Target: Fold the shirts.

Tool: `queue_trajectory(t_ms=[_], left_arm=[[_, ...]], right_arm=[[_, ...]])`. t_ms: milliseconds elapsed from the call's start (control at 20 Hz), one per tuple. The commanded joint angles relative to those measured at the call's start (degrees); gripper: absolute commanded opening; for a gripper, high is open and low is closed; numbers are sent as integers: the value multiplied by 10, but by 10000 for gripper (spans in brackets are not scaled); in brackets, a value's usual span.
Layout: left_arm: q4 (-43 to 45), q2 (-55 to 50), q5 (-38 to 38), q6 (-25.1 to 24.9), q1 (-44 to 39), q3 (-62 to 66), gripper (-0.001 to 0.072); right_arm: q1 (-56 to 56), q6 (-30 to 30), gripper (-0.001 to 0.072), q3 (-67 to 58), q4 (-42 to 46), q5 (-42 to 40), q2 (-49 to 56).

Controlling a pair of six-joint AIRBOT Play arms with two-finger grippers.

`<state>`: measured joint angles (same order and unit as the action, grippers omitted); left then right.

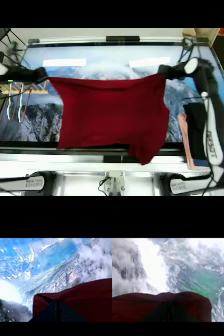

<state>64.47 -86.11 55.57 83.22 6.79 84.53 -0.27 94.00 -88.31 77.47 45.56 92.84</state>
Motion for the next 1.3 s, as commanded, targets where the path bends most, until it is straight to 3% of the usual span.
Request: queue_trajectory(t_ms=[0,150,450,1000,1050,1100,1150,1250], left_arm=[[-45,-107,-44,0,-15,24,29],[-41,-120,0,-5,-10,24,29],[21,-116,187,-22,32,8,28],[-8,-139,196,-15,22,-39,33],[-21,-143,202,-15,21,-38,159],[-29,-142,212,-15,22,-38,400],[-28,-138,233,-16,26,-33,470],[-26,-127,294,-16,47,-12,470]], right_arm=[[0,5,86,3,-45,-80,71],[-3,-4,86,3,-23,5,71],[-31,-17,86,8,96,315,37],[-21,3,110,63,79,288,37],[-21,3,213,61,80,292,36],[-21,-4,467,56,80,303,33],[-22,-23,511,47,87,326,26],[-22,-50,511,31,142,376,-3]])
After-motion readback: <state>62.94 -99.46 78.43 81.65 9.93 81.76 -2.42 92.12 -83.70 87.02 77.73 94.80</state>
